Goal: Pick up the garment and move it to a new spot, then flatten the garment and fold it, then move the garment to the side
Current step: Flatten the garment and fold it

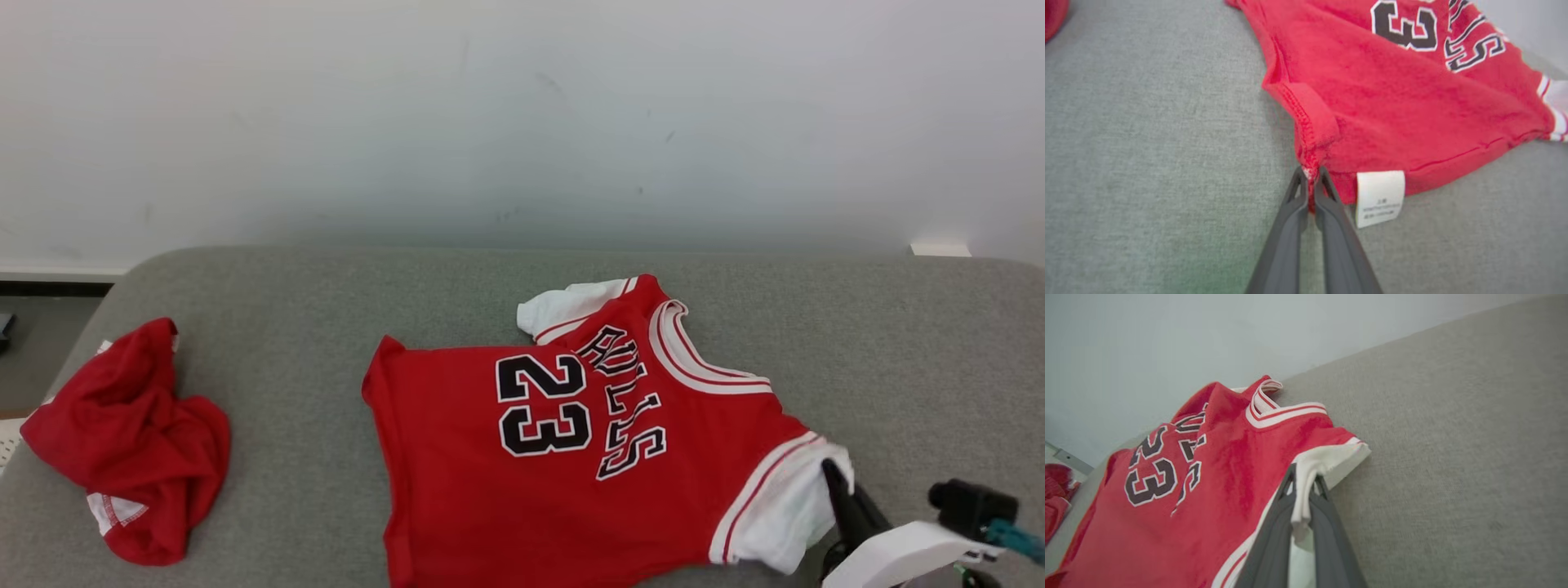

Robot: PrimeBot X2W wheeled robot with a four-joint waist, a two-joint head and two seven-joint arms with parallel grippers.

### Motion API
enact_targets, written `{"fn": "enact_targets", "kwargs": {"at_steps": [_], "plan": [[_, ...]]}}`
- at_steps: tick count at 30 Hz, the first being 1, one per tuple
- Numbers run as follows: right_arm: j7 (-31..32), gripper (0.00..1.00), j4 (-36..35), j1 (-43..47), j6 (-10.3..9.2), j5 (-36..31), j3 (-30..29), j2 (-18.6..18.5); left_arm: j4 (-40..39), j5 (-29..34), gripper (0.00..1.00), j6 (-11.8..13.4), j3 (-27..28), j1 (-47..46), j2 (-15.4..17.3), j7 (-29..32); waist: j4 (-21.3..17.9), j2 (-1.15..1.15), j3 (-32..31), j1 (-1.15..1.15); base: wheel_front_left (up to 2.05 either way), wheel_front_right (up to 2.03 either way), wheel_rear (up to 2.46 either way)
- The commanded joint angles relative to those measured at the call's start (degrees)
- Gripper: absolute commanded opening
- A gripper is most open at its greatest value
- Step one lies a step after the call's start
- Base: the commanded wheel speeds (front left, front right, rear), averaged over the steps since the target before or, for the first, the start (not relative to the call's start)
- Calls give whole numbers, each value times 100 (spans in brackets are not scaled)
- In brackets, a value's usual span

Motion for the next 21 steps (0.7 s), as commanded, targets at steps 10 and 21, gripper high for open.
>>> {"fn": "enact_targets", "kwargs": {"at_steps": [10,21], "plan": [[453,0,-3178,635,1,2159,-639,-827,-3016,-2401,0,-759,481,128,8,1360,-76,0,-191,0,0,0,0],[1368,0,-6043,642,1,2720,-2154,-1056,-6242,-3868,0,-298,1037,-1107,461,3047,-341,0,-332,0,0,0,0]]}}
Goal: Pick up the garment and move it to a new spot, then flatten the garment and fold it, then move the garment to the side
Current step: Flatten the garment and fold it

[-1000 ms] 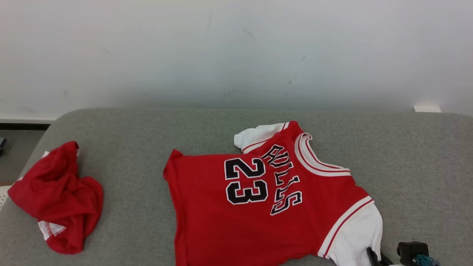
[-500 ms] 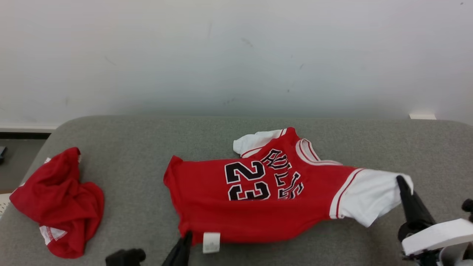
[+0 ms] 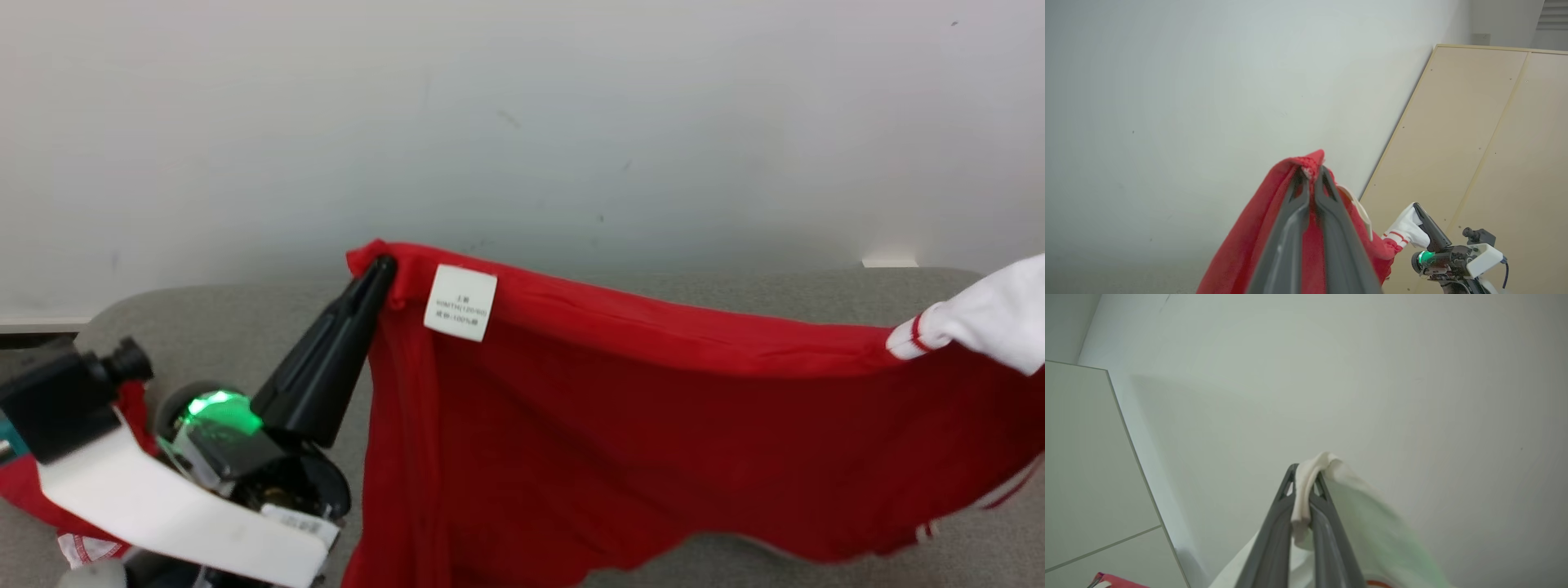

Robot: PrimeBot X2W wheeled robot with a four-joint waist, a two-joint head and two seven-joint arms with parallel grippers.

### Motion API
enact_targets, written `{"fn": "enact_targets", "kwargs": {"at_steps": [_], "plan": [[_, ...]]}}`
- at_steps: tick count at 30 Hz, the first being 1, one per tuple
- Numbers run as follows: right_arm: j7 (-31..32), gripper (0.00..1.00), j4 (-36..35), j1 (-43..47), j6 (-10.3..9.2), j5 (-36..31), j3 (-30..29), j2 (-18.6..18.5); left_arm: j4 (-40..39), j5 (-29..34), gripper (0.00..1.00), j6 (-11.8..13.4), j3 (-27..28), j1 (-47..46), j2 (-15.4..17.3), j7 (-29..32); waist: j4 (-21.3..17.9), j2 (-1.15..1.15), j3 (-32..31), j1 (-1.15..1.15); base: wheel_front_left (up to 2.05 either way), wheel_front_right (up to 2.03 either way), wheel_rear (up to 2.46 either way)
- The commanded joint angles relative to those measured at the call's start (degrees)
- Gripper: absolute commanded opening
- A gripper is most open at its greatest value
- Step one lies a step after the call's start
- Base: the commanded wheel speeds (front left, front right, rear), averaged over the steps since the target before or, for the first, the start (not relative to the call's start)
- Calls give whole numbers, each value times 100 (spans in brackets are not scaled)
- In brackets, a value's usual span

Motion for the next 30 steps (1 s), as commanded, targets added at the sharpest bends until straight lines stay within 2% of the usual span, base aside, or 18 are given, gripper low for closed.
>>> {"fn": "enact_targets", "kwargs": {"at_steps": [1,4,8,11,16,21,26,30], "plan": [[152,0,-118,-155,3,52,-153,40,-93,-106,0,78,46,-229,65,147,-54,0,3,0,0,0,0],[621,0,-228,-476,3,-56,-487,86,-154,-120,0,256,94,-751,231,519,-142,0,66,0,0,0,0],[1337,0,59,-1104,3,-421,-675,321,242,-55,0,405,102,-1400,390,847,-242,0,240,0,0,0,0],[1844,0,538,-1733,3,-865,-697,670,852,124,0,426,54,-1878,513,967,-292,0,459,0,0,0,0],[2316,0,1373,-3077,3,-1792,-763,1266,2059,568,0,379,-74,-2962,558,858,-280,0,1298,0,0,0,0],[2063,0,2476,-4755,3,-2495,-913,1443,3496,1085,0,228,-149,-4486,424,248,-246,0,2200,0,0,0,0],[1162,0,3767,-6292,3,-2699,-700,1453,4911,1539,0,70,-149,-6007,185,-895,-271,0,2829,0,0,0,0],[601,0,4529,-7074,3,-2759,-597,1446,5815,1870,0,-75,-206,-6807,51,-1866,-295,0,3180,0,0,0,0]]}}
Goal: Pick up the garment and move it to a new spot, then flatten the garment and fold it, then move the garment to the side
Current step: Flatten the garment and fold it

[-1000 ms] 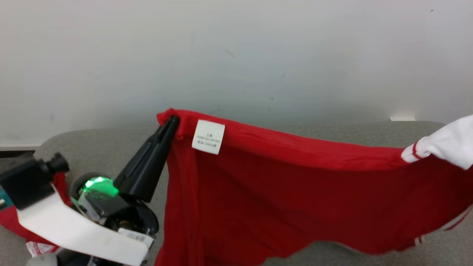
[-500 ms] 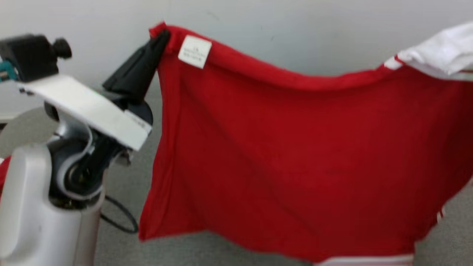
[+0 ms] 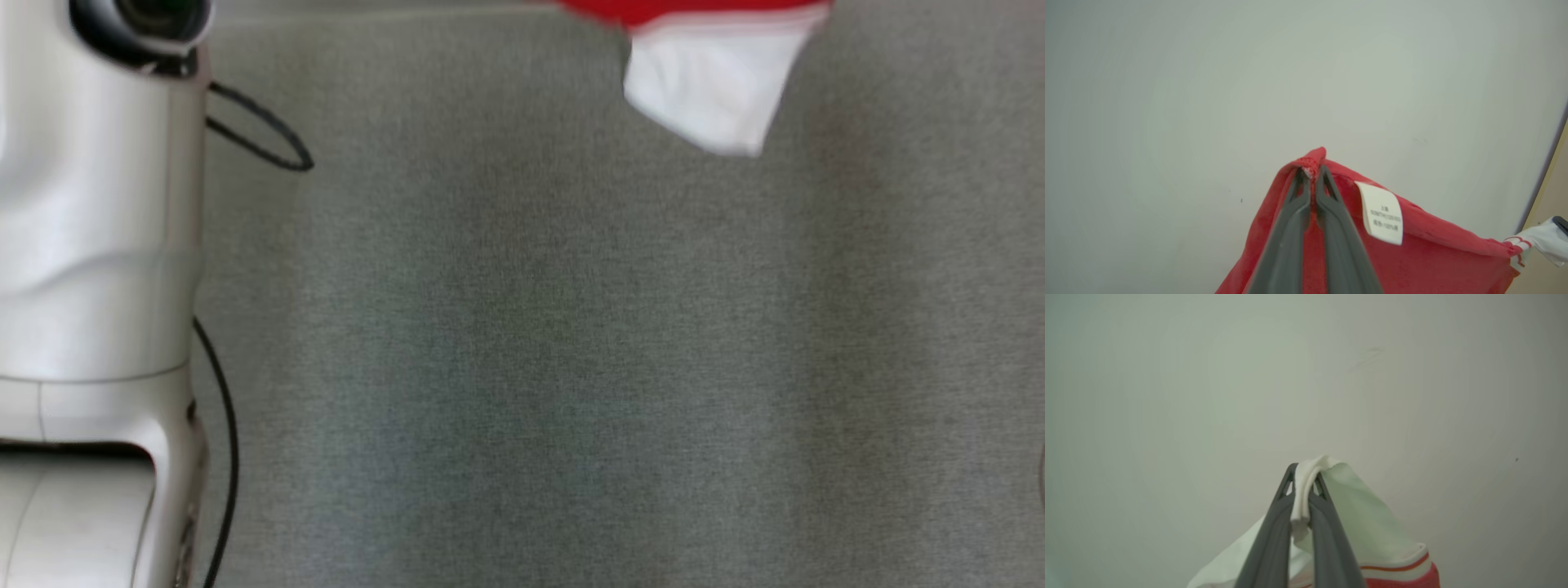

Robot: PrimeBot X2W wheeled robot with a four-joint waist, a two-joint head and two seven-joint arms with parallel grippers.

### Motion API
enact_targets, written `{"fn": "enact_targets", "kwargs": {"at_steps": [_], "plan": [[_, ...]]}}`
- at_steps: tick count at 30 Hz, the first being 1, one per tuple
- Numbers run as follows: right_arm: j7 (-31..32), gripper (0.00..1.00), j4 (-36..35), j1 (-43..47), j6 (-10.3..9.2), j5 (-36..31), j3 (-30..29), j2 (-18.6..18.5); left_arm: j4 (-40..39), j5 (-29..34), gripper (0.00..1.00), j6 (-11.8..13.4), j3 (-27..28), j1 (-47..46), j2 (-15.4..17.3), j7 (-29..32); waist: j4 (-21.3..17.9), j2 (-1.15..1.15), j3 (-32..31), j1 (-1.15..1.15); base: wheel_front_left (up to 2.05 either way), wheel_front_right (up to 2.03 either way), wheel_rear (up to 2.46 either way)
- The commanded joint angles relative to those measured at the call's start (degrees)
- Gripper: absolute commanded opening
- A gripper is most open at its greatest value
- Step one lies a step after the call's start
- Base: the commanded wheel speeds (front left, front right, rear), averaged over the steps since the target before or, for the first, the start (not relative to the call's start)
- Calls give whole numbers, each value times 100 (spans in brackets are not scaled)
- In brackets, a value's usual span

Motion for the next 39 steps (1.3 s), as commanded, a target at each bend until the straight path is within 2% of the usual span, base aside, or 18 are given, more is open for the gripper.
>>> {"fn": "enact_targets", "kwargs": {"at_steps": [1,5,9,13,17,20,23,31,36,39], "plan": [[-194,0,214,-142,3,9,36,-9,337,142,0,-61,-35,-122,-15,-374,-15,0,420,-2,0,0,0],[-472,0,347,260,3,95,297,-7,1080,82,0,-302,-180,16,-185,-1056,39,0,430,-2,0,0,0],[-556,0,-119,1504,3,570,585,-16,1367,-9,0,-453,-439,854,-179,-1379,66,0,188,-2,0,0,0],[-427,0,-858,3305,3,981,806,-60,1139,-158,0,-484,-642,2230,-13,-1497,61,0,-230,-2,0,0,0],[-326,0,-1510,5066,3,1136,909,-205,575,-178,0,-486,-554,3738,207,-1544,53,0,-684,-2,0,0,0],[-257,0,-1884,6177,3,1174,911,-213,4,-151,0,-370,-382,4858,241,-1534,71,0,-953,-2,0,0,0],[-172,0,-2219,7094,3,1155,958,-234,-511,-69,0,-271,-432,5848,264,-1535,114,0,-1163,-2,0,0,0],[30,0,-2989,9137,3,1070,982,-183,-1746,-196,0,192,-562,7884,358,-1205,202,0,-1512,-2,0,0,0],[211,0,-3384,9786,3,1126,957,-160,-2381,-308,0,336,-678,8504,520,-652,218,0,-1563,-2,0,0,0],[385,0,-3487,9824,3,1105,810,-163,-2694,-486,0,411,-709,8620,650,-170,209,0,-1566,-2,0,0,0]]}}
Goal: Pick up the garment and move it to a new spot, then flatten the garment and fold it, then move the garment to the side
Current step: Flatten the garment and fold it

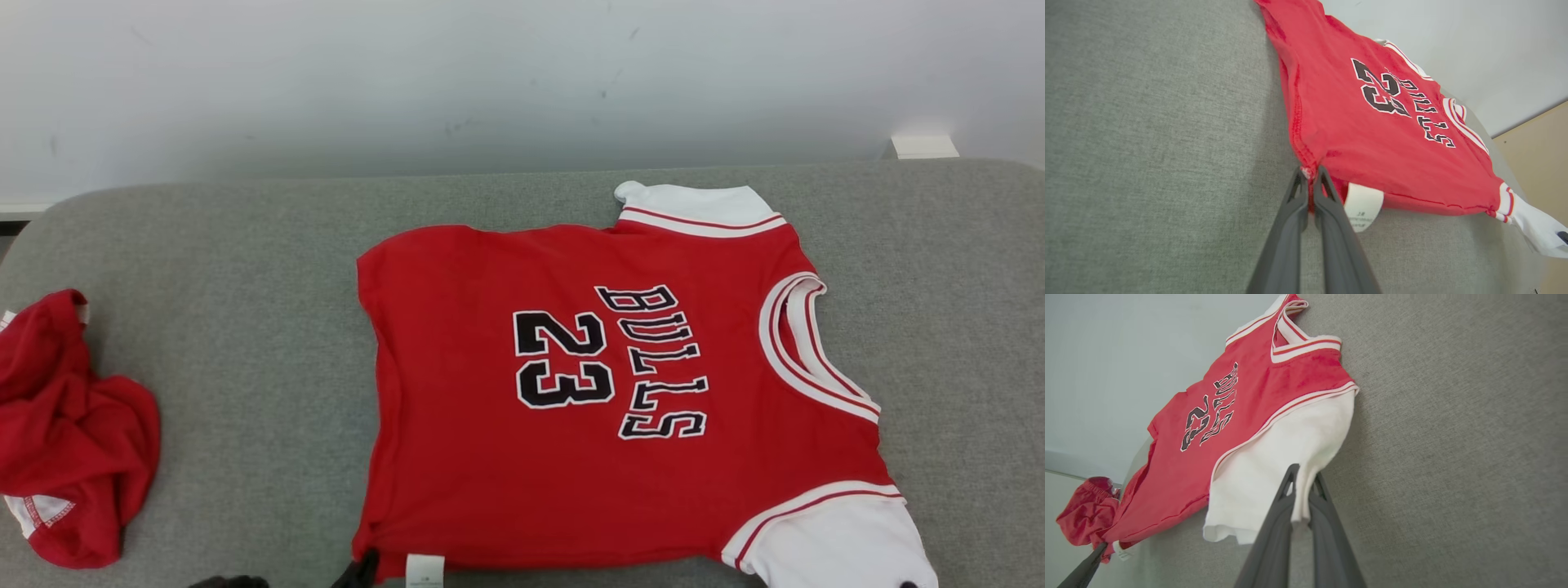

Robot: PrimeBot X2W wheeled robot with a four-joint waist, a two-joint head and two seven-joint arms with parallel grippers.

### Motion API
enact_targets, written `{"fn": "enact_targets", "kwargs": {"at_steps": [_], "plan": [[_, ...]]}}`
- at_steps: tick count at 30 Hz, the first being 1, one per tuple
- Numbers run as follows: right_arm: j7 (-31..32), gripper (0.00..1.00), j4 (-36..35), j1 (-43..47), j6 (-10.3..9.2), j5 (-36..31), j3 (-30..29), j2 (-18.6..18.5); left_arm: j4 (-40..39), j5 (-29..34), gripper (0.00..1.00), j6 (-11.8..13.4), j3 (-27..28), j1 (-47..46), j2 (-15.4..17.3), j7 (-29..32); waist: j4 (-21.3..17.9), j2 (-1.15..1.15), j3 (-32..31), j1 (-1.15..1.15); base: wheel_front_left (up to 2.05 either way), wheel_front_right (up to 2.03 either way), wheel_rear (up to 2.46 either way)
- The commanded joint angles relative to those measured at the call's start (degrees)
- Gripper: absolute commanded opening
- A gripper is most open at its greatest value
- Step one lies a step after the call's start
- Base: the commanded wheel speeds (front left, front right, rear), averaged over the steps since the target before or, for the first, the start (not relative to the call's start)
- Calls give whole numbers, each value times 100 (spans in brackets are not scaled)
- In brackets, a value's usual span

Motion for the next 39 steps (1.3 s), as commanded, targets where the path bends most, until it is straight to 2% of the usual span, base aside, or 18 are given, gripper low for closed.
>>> {"fn": "enact_targets", "kwargs": {"at_steps": [1,10,17,18,19,20,21,25,31,35,39], "plan": [[65,0,-22,-122,3,-73,-43,-49,-46,-81,0,14,-13,-63,108,164,-1,0,-2,2,0,0,0],[1094,0,410,-1835,3,-501,-213,-67,-12,-585,0,92,45,-1487,264,1593,95,0,252,2,0,0,0],[1358,0,1073,-3276,3,-1106,-488,-14,648,-535,0,272,49,-2732,167,2023,264,0,666,2,0,0,0],[1336,14,1179,-3435,3,-1157,-503,0,764,-473,0,296,39,-2853,164,2011,266,0,721,2,0,0,0],[1319,54,1275,-3569,3,-1253,-488,8,891,-453,0,319,19,-2950,130,1992,267,0,769,2,0,0,0],[1270,100,1366,-3670,3,-1347,-473,3,1003,-470,20,305,-18,-3009,73,2013,272,0,807,2,0,0,0],[1232,100,1454,-3750,3,-1377,-467,4,1090,-482,100,286,-35,-3060,35,2006,276,0,826,2,0,0,0],[830,100,1436,-3796,3,-1384,-456,-94,1254,-390,100,325,23,-3073,-3,1747,279,0,826,2,0,0,0],[275,100,1048,-3041,3,-1432,-434,-460,812,-293,100,366,85,-2444,99,1297,199,0,720,2,0,0,0],[129,100,991,-2492,3,-1648,-270,-711,505,-58,100,359,-151,-2019,239,1285,173,0,768,2,0,0,0],[-86,100,1231,-2384,3,-1967,-43,-916,510,336,100,461,-353,-1937,378,1228,154,0,857,2,0,0,0]]}}
